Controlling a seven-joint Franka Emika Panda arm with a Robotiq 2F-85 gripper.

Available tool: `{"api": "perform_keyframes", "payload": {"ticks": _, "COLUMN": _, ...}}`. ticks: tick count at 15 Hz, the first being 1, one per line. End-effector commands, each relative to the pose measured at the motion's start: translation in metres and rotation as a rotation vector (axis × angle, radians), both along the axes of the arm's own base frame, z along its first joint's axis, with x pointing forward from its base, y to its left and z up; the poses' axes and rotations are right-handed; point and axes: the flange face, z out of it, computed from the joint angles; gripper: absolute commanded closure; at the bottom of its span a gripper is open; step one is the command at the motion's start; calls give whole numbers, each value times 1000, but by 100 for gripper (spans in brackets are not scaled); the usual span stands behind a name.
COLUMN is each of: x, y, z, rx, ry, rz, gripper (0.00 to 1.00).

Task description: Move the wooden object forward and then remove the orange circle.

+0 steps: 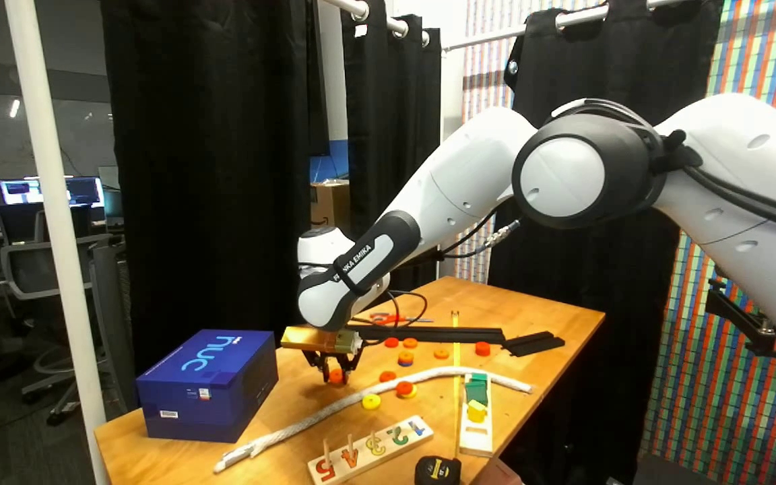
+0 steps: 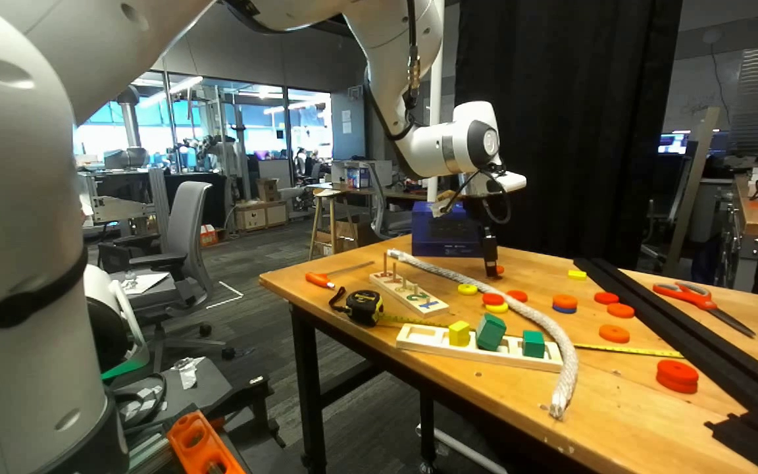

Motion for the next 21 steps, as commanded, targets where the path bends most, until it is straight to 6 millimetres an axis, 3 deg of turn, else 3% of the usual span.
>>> {"api": "perform_keyframes", "payload": {"ticks": 1, "x": 18, "y": -5, "z": -2, "rx": 4, "ry": -2, "rz": 6, "gripper": 83}}
{"api": "perform_keyframes", "payload": {"ticks": 8, "x": 28, "y": -17, "z": -7, "rx": -4, "ry": 3, "rz": -13, "gripper": 82}}
{"api": "perform_keyframes", "payload": {"ticks": 9, "x": 28, "y": -17, "z": -8, "rx": -7, "ry": 8, "rz": -20, "gripper": 33}}
{"api": "perform_keyframes", "payload": {"ticks": 10, "x": 29, "y": -18, "z": -8, "rx": -12, "ry": 11, "rz": -22, "gripper": 32}}
{"api": "perform_keyframes", "payload": {"ticks": 14, "x": 31, "y": -19, "z": -8, "rx": -31, "ry": 23, "rz": -26, "gripper": 3}}
{"api": "perform_keyframes", "payload": {"ticks": 15, "x": 30, "y": -17, "z": -6, "rx": -46, "ry": 26, "rz": -23, "gripper": 0}}
{"api": "perform_keyframes", "payload": {"ticks": 18, "x": 22, "y": -6, "z": 9, "rx": -89, "ry": 51, "rz": 9, "gripper": 0}}
{"api": "perform_keyframes", "payload": {"ticks": 21, "x": 7, "y": 16, "z": 38, "rx": -126, "ry": 61, "rz": 84, "gripper": 0}}
